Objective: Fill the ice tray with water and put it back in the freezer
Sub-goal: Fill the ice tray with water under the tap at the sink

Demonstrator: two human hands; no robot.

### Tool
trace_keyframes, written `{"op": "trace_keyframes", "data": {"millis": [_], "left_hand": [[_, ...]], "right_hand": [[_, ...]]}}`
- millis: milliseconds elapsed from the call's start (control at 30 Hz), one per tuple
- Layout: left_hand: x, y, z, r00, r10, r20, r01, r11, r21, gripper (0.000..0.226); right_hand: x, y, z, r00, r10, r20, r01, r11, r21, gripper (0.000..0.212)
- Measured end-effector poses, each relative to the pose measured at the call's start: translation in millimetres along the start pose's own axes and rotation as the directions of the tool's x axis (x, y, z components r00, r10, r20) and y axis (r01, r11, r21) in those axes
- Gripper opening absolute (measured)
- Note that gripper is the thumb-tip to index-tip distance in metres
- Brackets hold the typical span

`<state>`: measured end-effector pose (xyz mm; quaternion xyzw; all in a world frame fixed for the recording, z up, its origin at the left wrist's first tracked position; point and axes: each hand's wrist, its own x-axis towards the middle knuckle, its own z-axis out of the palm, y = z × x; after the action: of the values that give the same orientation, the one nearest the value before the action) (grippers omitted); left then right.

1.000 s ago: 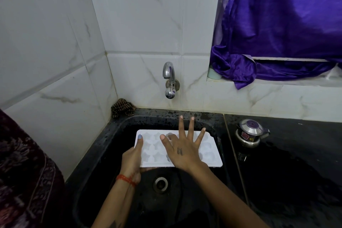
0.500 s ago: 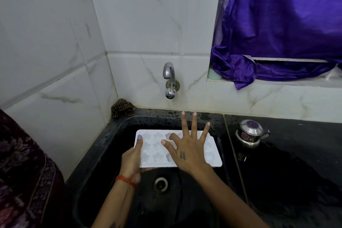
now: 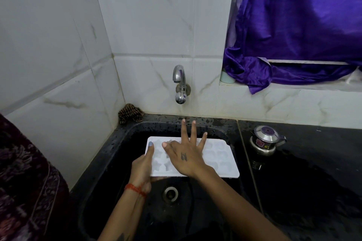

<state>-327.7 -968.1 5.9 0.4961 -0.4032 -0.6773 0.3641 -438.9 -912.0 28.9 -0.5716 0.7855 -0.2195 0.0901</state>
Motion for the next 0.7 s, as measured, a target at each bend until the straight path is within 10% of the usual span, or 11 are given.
{"op": "trace_keyframes", "data": {"millis": [400, 700], "left_hand": [[0, 2, 0, 1.0, -0.006, 0.0, 0.006, 1.0, -0.018, 0.04], [1, -1, 3, 1.0, 0.03, 0.004, -0.03, 1.0, 0.009, 0.039]], "right_hand": [[-2, 10, -1, 0.965, -0.201, -0.167, 0.113, 0.898, -0.426, 0.064], [3, -2, 2, 0.995, 0.085, 0.061, -0.089, 0.993, 0.079, 0.073]]}}
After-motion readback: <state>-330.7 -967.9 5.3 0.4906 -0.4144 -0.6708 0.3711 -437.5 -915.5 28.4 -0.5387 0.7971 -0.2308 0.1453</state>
